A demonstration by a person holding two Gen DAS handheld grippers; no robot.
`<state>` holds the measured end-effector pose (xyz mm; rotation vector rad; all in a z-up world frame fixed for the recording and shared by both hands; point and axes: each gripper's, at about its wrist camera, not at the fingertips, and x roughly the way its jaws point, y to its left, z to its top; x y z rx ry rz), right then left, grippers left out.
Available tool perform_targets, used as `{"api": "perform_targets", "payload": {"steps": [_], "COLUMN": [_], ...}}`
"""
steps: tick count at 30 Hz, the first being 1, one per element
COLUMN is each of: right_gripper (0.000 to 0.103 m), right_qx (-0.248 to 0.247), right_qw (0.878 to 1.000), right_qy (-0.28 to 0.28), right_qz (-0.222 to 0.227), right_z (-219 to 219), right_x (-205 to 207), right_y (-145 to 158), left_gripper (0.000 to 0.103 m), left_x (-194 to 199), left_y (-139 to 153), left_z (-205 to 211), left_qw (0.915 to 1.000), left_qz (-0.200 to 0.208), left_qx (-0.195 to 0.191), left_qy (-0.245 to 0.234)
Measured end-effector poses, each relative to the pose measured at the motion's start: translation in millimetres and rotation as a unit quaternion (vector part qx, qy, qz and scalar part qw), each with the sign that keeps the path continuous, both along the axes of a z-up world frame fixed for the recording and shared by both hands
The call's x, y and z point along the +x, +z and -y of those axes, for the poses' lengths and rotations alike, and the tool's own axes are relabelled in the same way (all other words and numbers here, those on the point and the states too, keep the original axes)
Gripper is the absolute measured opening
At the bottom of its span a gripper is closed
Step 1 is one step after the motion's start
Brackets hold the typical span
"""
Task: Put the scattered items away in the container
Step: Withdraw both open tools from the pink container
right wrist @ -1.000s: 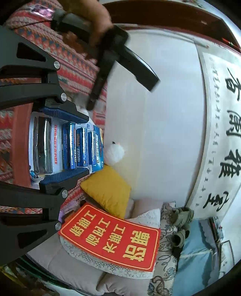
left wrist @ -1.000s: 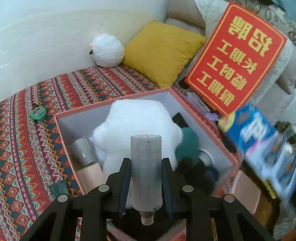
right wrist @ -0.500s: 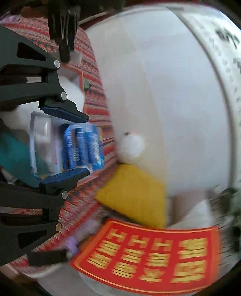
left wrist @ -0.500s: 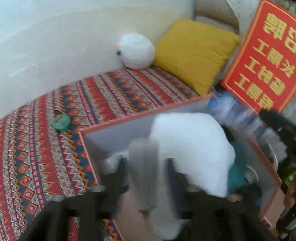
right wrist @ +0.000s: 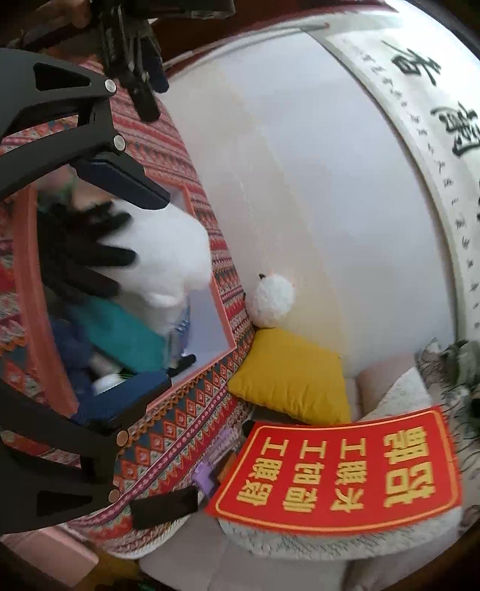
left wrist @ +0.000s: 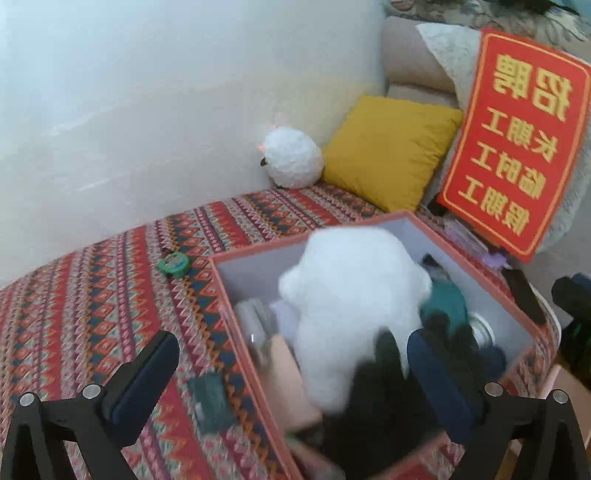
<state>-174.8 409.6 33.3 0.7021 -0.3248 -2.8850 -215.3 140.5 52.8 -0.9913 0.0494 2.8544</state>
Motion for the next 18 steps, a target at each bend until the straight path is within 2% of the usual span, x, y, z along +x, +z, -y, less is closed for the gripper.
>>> {"api": "perform_targets", "payload": {"steps": [3,7,11,18], "right_gripper": [0.096,0.097,0.097,0.098], "right_qx": [0.038,0.059,0.096,0.095], "right_qw": [0.999,0.998,0.995,0.995], "right_qy": [-0.011,-0.015,-0.024,-0.033], "right_qz": [0.0,0.016,0.018,0.025], "right_z": [13,28,42,40], "right_x": [40,87,133,182], "right_y": [5,4,2,1], "left_gripper": [0.102,0.102,0.102,0.102], "left_x": [41,89,122,174], "left_y": [3,10,12,17], "left_z": [-5,-14,-17,-22], "left_qw": [0.9999,0.9989,0.9989,0.999], "left_qz": [-0.013,-0.037,-0.039,-0.04], "left_qx": [-0.004,-0.03,-0.028,-0.022], "left_qy": [0.001,0.0,-0.003,-0.006]}}
